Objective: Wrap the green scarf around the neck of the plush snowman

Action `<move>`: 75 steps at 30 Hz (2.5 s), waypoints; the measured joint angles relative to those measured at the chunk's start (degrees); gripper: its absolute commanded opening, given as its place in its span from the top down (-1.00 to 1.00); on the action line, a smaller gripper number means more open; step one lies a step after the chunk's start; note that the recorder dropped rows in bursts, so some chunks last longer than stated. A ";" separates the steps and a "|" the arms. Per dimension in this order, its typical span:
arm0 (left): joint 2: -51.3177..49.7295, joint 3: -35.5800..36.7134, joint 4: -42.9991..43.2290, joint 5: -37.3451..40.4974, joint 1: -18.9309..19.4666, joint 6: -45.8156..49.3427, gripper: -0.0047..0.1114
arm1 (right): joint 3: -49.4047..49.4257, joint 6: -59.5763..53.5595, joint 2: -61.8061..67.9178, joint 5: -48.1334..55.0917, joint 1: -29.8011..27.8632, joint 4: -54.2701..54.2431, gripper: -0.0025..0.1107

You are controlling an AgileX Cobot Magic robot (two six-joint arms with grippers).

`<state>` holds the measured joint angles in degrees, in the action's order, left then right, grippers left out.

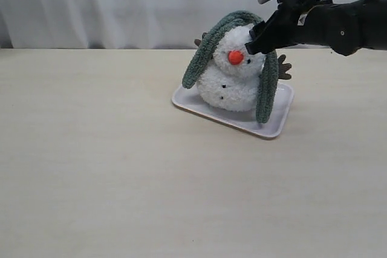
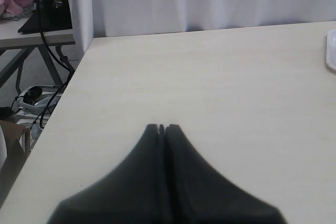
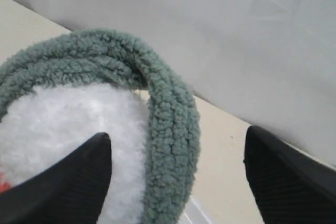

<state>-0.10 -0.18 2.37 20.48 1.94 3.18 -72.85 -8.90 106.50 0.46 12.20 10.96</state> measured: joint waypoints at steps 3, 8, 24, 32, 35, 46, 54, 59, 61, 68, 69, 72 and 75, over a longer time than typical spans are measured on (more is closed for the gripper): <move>0.00 0.00 0.00 0.00 0.00 0.00 0.92 | 0.00 1.80 -3.47 5.98 0.00 -0.84 -0.24; 0.00 0.00 0.00 0.00 0.00 0.00 0.92 | -1.63 2.75 -7.46 20.11 -0.65 -7.63 -0.24; 0.00 0.00 0.00 0.00 0.00 0.00 0.92 | -3.05 -20.99 -5.24 35.28 -0.45 -27.52 -0.23; 0.00 0.00 0.00 0.00 0.00 0.00 0.92 | 5.43 -35.03 -4.92 35.41 2.19 -32.33 -0.15; 0.00 0.00 0.00 0.00 0.00 0.00 0.92 | 7.13 -42.01 -4.17 33.80 7.34 -36.55 -0.15; 0.00 0.00 0.00 0.00 0.00 0.00 0.92 | 1.10 -15.51 9.41 28.71 15.25 -1.77 0.04; 0.00 0.00 0.00 0.00 0.00 0.00 0.92 | 1.10 -6.75 11.95 22.26 15.25 10.89 0.06; 0.00 0.00 0.00 0.00 0.00 0.00 0.92 | 1.10 -3.31 12.28 21.64 15.25 15.51 0.12; 0.00 0.00 0.00 0.00 0.00 0.00 0.92 | 1.10 -2.88 13.05 21.64 15.25 16.24 0.27; 0.00 0.00 0.00 0.00 0.00 0.00 0.92 | 0.75 -2.52 14.72 20.37 15.25 21.08 0.34; 0.00 0.00 0.00 0.00 0.00 0.00 0.92 | 0.75 -2.52 14.80 20.27 15.25 21.21 0.34; 0.00 0.00 0.00 0.00 0.00 0.00 0.92 | 0.75 -2.52 14.80 20.12 15.25 21.95 0.34; 0.00 0.00 0.00 0.00 0.00 0.00 0.92 | 0.75 -2.52 14.80 20.12 15.25 22.08 0.43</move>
<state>-0.10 -0.18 2.37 20.48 1.94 3.18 -72.10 -11.42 121.30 20.58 27.45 33.03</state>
